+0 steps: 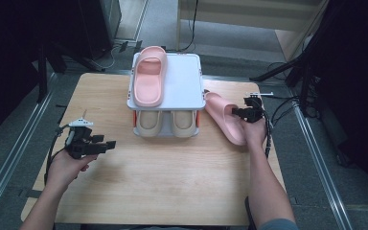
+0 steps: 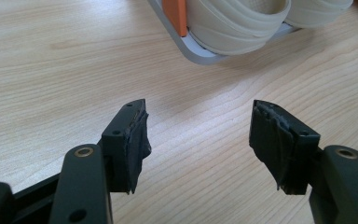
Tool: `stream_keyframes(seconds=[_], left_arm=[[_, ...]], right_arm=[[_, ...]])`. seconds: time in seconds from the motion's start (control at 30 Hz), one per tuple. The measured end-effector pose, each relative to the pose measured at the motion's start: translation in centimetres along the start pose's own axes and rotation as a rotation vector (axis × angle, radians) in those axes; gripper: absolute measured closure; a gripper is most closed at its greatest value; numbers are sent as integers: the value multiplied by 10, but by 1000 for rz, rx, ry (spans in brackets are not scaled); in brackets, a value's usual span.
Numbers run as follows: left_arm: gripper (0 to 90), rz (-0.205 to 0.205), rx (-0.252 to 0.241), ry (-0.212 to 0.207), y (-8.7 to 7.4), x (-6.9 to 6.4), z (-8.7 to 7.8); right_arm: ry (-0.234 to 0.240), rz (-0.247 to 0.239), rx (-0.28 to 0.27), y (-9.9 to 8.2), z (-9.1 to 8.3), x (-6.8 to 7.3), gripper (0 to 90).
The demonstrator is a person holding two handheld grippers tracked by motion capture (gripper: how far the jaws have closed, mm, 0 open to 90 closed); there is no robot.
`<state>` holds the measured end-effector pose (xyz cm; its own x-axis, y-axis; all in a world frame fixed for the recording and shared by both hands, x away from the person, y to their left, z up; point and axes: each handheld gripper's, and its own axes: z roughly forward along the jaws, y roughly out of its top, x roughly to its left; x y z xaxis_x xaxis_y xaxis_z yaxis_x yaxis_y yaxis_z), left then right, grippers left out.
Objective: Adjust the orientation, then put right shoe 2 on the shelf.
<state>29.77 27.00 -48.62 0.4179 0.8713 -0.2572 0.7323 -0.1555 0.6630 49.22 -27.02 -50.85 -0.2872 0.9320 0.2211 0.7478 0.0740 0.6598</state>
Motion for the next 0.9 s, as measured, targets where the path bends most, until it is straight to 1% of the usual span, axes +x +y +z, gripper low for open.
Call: stream_keyframes(seconds=[0.03, 0.13, 0.17, 0.27, 0.33, 0.37, 0.43, 0.47, 0.5, 0.53, 0.6, 0.63, 0.77, 0.83, 0.9], left_arm=[[372, 0, 0, -1, 0, 0, 0], [372, 3, 3, -4, 1, 1, 1], [372, 1, -2, -7, 2, 1, 1], [371, 7, 0, -13, 4, 1, 3], [372, 15, 3, -16, 6, 2, 5], [372, 7, -2, -19, 7, 2, 5], [371, 6, -2, -29, 8, 2, 6], [372, 5, -3, -33, 8, 2, 8], [372, 0, -2, -46, 9, 3, 9], [372, -4, 1, -48, 9, 3, 11], [373, 5, 11, -40, 10, 2, 15], [373, 4, 13, -38, 10, 1, 16], [374, 19, 35, -30, 10, 1, 19], [373, 18, 35, -29, 10, 0, 19], [373, 17, 31, -31, 10, 0, 19]], right_arm=[[-6, 7, 4, 1, -1, 1, 812], [-1, 31, 5, 2, -3, 1, 820], [-4, 33, 10, 2, -4, 1, 820], [-19, 22, 29, 3, -8, 3, 821], [-24, 15, 28, 3, -10, 3, 821], [-24, 18, 25, 4, -11, 2, 820], [-16, 39, 22, 5, -13, 2, 821], [-22, 38, 11, 8, -16, 4, 821], [-22, 38, 11, 8, -16, 4, 821], [-31, 29, 10, 9, -18, 5, 821], [-46, 23, 23, 14, -21, 7, 820], [-53, 16, 18, 16, -23, 8, 821], [-46, 23, 23, 22, -29, 9, 820], [-52, 11, 7, 24, -33, 9, 820], [-49, 22, 17, 27, -37, 9, 820]])
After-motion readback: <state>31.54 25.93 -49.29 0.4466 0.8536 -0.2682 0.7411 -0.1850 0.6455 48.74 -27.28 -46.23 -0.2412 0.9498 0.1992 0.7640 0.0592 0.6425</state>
